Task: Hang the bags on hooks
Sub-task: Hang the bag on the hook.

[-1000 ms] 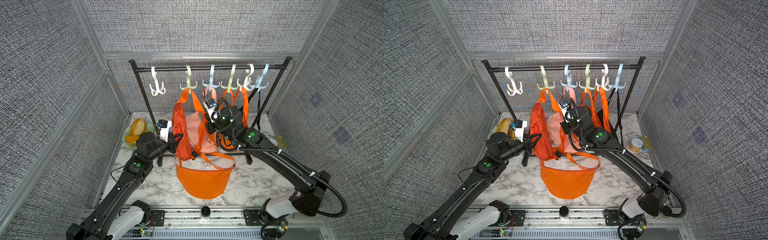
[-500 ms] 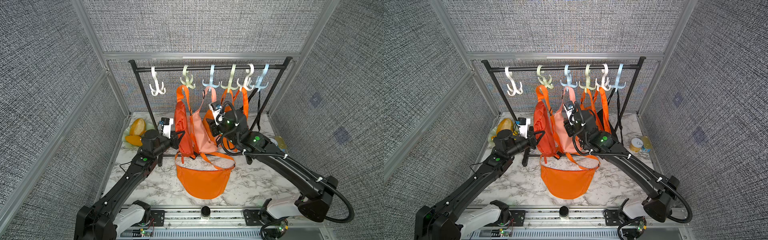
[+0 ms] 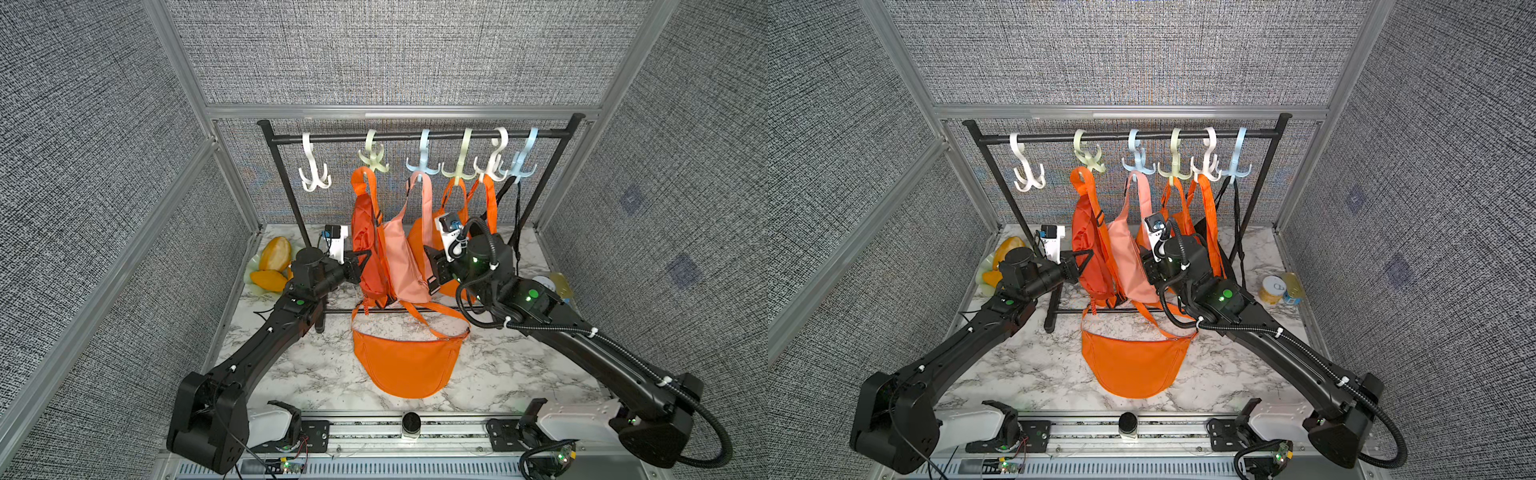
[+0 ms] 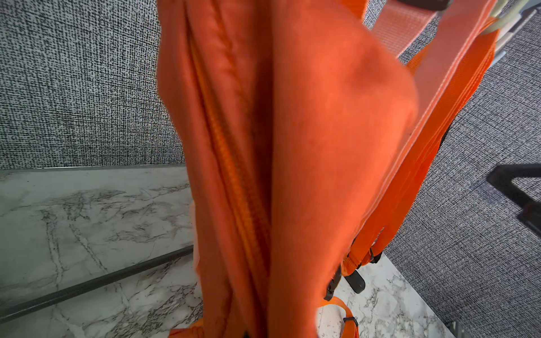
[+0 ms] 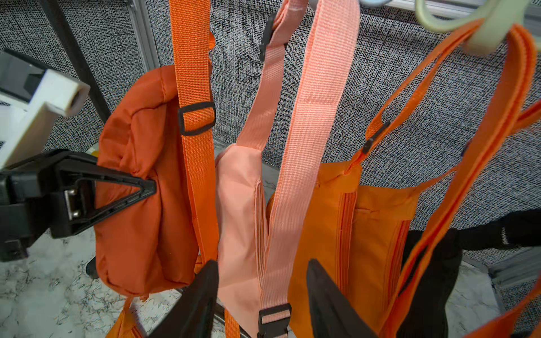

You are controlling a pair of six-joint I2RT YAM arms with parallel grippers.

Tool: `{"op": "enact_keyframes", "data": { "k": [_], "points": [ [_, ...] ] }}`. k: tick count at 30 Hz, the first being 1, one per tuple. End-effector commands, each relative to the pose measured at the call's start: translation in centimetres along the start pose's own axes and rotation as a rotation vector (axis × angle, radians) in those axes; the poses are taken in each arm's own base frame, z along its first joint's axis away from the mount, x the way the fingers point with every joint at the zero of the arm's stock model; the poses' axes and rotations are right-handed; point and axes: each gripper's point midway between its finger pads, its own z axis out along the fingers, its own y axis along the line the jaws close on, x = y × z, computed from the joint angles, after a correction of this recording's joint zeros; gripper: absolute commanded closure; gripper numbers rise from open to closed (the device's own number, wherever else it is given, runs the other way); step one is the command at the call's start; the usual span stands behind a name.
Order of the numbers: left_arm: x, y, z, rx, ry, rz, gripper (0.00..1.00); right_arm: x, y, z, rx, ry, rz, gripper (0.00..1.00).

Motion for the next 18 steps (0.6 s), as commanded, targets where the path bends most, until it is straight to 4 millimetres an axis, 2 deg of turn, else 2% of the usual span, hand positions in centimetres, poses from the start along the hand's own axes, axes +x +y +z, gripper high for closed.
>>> {"op": "enact_keyframes", "data": {
  "k": [1,2,3,5,7,9,12,18],
  "points": [
    [-1.3,0.2,0.7,0.014,-0.034,0.011,0.83,-0.3,-0.3,-0.5,0.009,-0.025,0.033,0.48],
    [-1.2,0.5,0.9,0.011,-0.027,0.012,0.79,-0.1,-0.4,-0.6,0.011,-0.024,0.032,0.47],
    [-1.0,1.0,1.1,-0.003,-0.017,0.009,0.71,0.1,-0.4,-0.7,0.013,-0.021,0.033,0.47],
    [-0.8,2.1,1.4,-0.038,-0.007,0.003,0.64,0.4,-0.6,-1.0,0.017,-0.02,0.034,0.45],
    [-0.5,3.7,1.6,-0.098,0.003,-0.006,0.48,0.9,-0.8,-1.3,0.02,-0.016,0.039,0.43],
    [-0.3,5.7,1.5,-0.171,0.008,-0.029,0.41,1.3,-0.8,-1.4,0.02,-0.012,0.042,0.41],
    [-0.1,8.3,1.3,-0.266,0.018,-0.061,0.39,2.0,-0.8,-1.6,0.018,-0.004,0.047,0.39],
    [0.4,10.8,1.5,-0.362,0.05,-0.085,0.36,4.4,-0.4,-1.7,0.004,0.044,0.035,0.32]
  ]
}}
